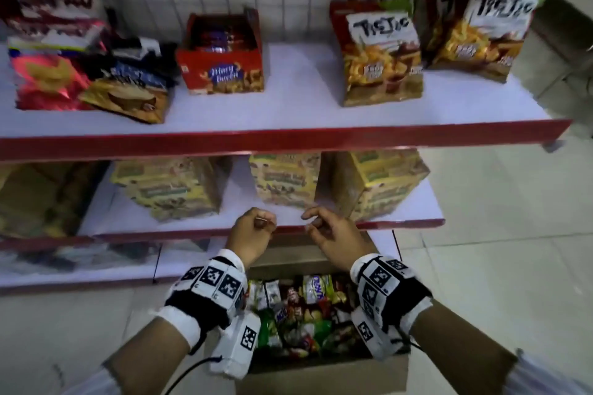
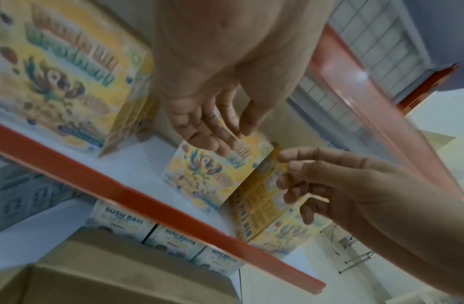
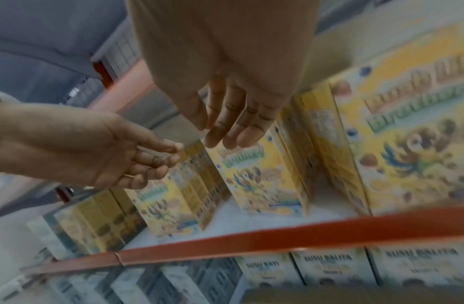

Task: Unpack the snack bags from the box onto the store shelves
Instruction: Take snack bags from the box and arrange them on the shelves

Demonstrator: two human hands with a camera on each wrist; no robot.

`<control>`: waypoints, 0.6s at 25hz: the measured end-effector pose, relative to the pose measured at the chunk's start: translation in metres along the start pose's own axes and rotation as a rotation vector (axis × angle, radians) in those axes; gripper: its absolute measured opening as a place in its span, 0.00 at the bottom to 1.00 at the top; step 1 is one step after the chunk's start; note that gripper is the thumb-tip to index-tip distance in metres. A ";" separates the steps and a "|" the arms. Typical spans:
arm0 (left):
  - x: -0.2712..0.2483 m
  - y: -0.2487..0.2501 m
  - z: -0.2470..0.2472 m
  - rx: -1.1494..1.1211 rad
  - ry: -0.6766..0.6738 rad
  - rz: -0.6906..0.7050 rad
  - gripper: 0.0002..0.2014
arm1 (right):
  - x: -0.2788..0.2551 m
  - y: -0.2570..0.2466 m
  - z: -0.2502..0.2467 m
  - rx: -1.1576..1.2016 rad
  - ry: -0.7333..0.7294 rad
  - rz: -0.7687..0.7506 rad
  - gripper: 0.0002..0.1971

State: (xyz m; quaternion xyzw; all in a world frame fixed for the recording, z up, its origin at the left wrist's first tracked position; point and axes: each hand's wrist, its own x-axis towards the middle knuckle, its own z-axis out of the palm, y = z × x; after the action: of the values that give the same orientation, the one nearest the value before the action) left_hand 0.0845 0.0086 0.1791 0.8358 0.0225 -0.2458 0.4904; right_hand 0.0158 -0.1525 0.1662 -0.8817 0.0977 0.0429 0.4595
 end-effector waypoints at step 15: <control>0.136 -0.262 0.117 0.126 -0.221 0.039 0.10 | 0.051 0.343 0.201 -0.584 -0.528 0.169 0.14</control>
State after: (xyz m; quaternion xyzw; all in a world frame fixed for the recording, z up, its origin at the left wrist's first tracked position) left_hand 0.0855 0.0195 -0.1383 0.8329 -0.0636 -0.3278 0.4413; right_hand -0.0039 -0.1862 -0.2326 -0.9227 0.0324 0.3315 0.1940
